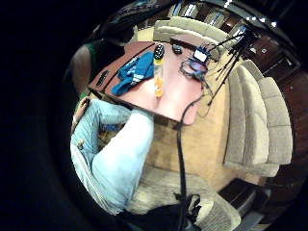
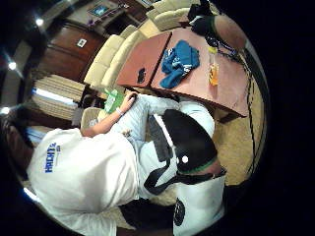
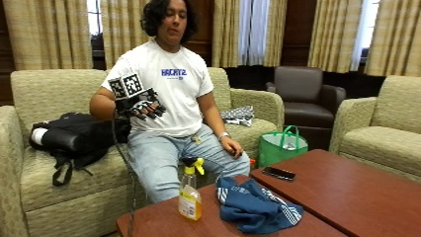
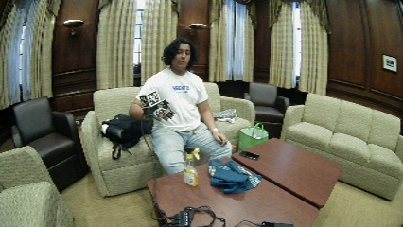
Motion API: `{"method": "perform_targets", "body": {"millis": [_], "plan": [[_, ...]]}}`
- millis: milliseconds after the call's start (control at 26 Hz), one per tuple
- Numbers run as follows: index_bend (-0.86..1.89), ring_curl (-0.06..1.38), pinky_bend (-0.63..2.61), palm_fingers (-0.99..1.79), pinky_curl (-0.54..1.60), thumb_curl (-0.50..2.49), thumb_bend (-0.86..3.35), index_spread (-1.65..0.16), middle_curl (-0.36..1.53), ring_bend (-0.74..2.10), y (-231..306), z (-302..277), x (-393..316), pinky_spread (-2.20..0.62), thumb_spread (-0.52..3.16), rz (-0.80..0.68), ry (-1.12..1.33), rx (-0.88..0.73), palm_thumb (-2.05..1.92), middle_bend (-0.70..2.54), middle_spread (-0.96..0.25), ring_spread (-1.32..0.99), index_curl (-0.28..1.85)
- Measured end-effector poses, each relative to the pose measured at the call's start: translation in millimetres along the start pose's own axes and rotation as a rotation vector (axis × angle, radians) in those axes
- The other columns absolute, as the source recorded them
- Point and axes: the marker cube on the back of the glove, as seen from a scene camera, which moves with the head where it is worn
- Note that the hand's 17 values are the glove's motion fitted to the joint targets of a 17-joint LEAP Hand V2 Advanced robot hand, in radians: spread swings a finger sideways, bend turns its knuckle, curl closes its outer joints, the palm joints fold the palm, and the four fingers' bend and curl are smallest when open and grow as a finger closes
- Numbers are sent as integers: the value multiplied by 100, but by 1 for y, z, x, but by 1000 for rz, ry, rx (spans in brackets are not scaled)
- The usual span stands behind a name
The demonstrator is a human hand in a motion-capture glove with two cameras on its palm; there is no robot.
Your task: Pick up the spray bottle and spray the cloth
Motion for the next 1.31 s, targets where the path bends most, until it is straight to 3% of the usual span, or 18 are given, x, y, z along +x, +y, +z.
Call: {"method": "perform_targets", "body": {"millis": [499, 1305], "plan": [[20, 21, 29, 64, 20, 15, 24, -37, 19, 35, 15, 18, 1, 16, 98, 37, -1, -33, 47, 21, -11, -12, 23], [16, 27, 22, 68, 27, 25, 15, -41, 28, 32, 29, 99, 32, 17, 120, 132, -18, -26, 54, 18, -11, -13, 29]]}}
